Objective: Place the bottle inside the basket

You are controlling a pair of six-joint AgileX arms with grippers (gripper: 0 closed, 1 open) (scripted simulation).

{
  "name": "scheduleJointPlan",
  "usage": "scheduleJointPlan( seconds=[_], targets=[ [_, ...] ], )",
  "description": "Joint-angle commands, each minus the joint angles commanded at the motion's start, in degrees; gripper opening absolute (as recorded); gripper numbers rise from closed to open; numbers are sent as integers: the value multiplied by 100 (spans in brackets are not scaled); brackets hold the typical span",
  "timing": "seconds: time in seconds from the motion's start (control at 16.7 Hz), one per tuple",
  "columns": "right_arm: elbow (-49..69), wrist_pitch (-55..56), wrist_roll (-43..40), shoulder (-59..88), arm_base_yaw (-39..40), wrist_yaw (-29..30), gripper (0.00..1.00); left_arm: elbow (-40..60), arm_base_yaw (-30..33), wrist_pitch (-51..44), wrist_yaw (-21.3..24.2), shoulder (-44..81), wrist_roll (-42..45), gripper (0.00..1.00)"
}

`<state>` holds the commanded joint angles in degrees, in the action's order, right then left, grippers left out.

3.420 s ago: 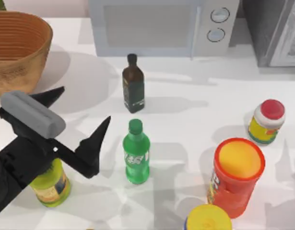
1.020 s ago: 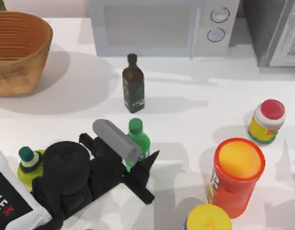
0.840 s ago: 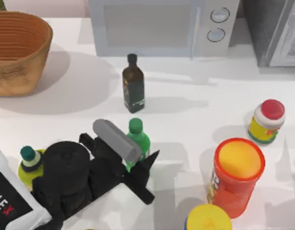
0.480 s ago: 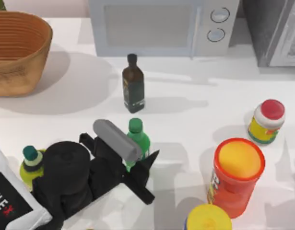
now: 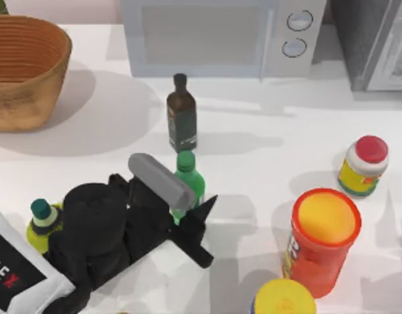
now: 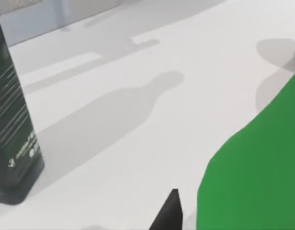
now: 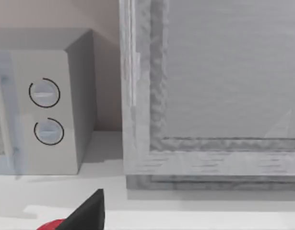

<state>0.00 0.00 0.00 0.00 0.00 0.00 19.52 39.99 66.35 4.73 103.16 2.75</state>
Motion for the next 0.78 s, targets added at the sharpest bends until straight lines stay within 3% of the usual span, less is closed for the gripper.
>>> scheduleJointPlan(
  seconds=[0.36, 0.78],
  targets=[
    [0, 0, 0, 0, 0, 0, 100, 1319, -755, -2038, -310, -726, 68, 0],
    [0, 0, 0, 0, 0, 0, 100, 3497, -2879, -4956, -31, -1531, 81, 0]
  ],
)
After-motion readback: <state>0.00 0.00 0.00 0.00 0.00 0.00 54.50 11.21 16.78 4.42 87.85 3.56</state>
